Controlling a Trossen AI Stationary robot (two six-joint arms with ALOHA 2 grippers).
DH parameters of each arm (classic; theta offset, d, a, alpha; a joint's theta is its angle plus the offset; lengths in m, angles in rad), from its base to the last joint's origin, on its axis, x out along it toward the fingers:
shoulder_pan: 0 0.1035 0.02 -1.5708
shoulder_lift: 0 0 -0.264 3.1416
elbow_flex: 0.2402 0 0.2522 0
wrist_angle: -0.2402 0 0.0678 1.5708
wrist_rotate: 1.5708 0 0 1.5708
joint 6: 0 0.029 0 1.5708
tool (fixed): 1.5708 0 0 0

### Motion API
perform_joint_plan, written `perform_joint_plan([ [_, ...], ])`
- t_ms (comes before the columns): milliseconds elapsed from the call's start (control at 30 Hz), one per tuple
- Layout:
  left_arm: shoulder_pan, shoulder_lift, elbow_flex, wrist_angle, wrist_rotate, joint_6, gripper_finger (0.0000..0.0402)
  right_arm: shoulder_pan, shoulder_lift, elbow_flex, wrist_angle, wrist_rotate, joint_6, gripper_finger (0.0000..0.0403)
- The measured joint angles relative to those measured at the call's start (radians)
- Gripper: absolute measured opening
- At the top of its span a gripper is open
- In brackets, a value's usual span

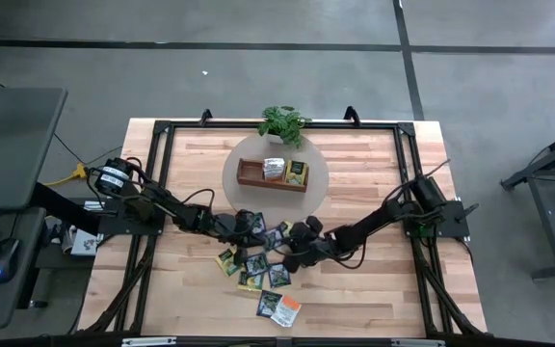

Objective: Pick & Place Tea
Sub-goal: Put the purple tea bag into the left section of the wooden organizer

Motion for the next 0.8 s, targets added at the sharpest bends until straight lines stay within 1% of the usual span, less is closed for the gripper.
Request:
perform_joint_plan([
  [67, 0.0, 0.0, 0.0, -0.001, -0.02, -0.034, 0.0, 0.003, 0.0, -0.001, -0.009, 0.03, 0.038, 0.0],
  [200, 0.0, 0.0, 0.0, -0.002, -0.104, -0.12, 0.0, 0.016, 0.0, -0.001, -0.044, 0.094, 0.115, 0.0],
  [400, 0.0, 0.0, 0.0, -0.013, -0.224, -0.273, 0.0, 0.03, 0.001, -0.002, -0.045, 0.114, 0.144, 0.0],
  [500, 0.0, 0.0, 0.0, -0.013, -0.231, -0.352, 0.0, 0.031, 0.001, -0.002, -0.044, 0.114, 0.159, 0.0],
  [667, 0.0, 0.0, 0.0, -0.016, -0.214, -0.38, 0.0, 0.031, 0.002, -0.002, -0.043, 0.126, 0.157, 0.0],
  [800, 0.001, 0.0, 0.0, -0.019, -0.21, -0.502, 0.0, 0.03, 0.002, -0.003, -0.04, 0.156, 0.157, 0.0],
])
